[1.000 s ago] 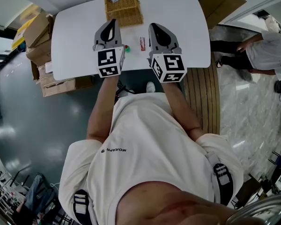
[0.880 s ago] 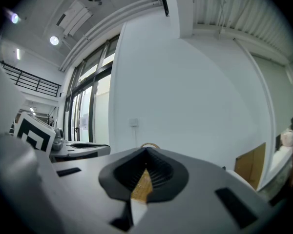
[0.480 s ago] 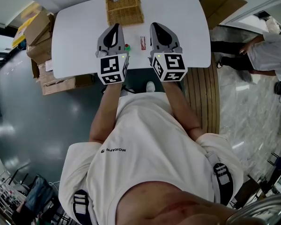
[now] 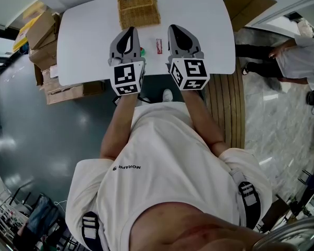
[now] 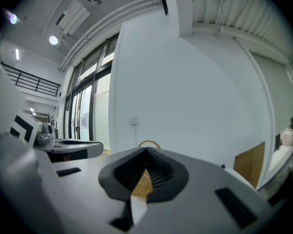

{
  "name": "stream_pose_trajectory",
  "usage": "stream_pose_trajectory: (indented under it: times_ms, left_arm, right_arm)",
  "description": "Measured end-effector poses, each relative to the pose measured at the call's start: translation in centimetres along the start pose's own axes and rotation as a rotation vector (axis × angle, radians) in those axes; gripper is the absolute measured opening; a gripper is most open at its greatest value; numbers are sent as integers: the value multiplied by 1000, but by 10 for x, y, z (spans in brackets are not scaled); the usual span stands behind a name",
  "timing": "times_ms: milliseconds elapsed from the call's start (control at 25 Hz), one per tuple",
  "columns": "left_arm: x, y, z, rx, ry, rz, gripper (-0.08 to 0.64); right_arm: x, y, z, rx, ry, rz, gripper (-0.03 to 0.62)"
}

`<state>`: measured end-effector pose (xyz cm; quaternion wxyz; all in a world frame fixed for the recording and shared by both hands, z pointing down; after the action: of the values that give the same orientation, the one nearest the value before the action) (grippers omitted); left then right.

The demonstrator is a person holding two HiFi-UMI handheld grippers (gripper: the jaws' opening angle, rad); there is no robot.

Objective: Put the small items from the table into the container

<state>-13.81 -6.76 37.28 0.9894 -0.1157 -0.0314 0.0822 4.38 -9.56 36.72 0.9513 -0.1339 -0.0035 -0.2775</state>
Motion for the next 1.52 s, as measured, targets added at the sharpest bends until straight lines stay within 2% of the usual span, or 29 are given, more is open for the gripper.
stream_pose_trajectory:
  times_ms: [400, 760, 1200, 1520]
  left_arm:
    - [6, -8, 22, -65, -13, 13, 3]
    - [8, -32, 91, -222, -9, 37, 3]
    - [8, -59, 159, -402, -24, 50, 5]
    - [6, -71, 195, -497, -10, 73, 6]
  right_arm:
    - [2, 3, 7, -16, -8, 9, 12]
    - [7, 6, 16, -33, -20, 28, 12]
    - [15, 6, 23, -50, -25, 43, 12]
    - [20, 5, 25, -56, -26, 55, 12]
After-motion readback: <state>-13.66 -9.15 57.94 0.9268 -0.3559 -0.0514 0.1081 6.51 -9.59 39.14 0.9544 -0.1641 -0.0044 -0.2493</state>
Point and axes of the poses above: the fingertips, and each gripper's own axes: y backward along the fingers, x to its right, z out of its underside, the point moved 9 cm from there along y, backward along the fingers, and after that the axes turned 9 degrees about -x, right-handed, at the moved point
